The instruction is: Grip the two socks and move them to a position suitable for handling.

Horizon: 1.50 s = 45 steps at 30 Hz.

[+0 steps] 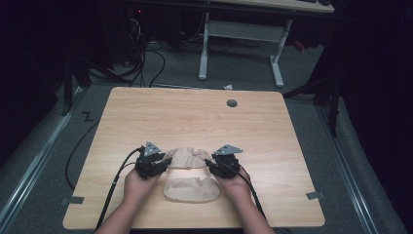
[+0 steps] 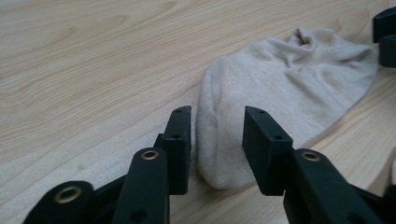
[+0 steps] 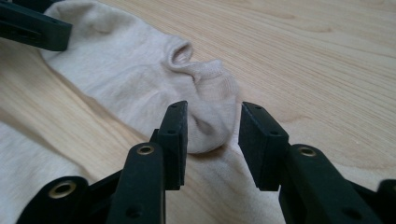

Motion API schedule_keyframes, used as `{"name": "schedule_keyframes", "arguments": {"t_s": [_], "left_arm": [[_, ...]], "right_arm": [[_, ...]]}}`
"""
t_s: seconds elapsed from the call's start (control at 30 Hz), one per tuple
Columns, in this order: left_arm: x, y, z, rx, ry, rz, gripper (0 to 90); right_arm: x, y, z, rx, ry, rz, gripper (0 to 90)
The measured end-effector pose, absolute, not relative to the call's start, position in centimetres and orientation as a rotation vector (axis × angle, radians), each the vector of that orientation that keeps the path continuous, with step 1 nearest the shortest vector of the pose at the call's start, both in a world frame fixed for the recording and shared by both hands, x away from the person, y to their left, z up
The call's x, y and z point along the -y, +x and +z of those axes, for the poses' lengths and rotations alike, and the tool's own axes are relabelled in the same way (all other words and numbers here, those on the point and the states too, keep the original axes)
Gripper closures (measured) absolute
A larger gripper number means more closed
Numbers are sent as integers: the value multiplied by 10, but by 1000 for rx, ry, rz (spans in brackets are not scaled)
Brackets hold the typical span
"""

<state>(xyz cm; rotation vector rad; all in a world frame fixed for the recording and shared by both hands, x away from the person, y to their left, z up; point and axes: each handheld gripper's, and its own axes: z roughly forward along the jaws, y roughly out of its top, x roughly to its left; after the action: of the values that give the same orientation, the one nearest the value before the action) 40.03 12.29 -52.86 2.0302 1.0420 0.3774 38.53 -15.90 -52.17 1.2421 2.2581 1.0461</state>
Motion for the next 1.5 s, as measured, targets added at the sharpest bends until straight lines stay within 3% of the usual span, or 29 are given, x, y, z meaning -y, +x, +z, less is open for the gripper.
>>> {"name": "schedule_keyframes", "arguments": {"t_s": [0.3, 0.5, 1.5], "left_arm": [[-119, 402, -531, -1032, 2028, 410, 780], [-118, 399, -530, -1008, 2026, 437, 857], [-108, 380, -523, -944, 1980, 453, 867]], "right_arm": [[157, 391, -529, -2294, 1272, 1011, 648], [157, 391, -528, -2318, 1218, 1000, 854], [184, 356, -517, -2220, 1162, 1120, 862]]}}
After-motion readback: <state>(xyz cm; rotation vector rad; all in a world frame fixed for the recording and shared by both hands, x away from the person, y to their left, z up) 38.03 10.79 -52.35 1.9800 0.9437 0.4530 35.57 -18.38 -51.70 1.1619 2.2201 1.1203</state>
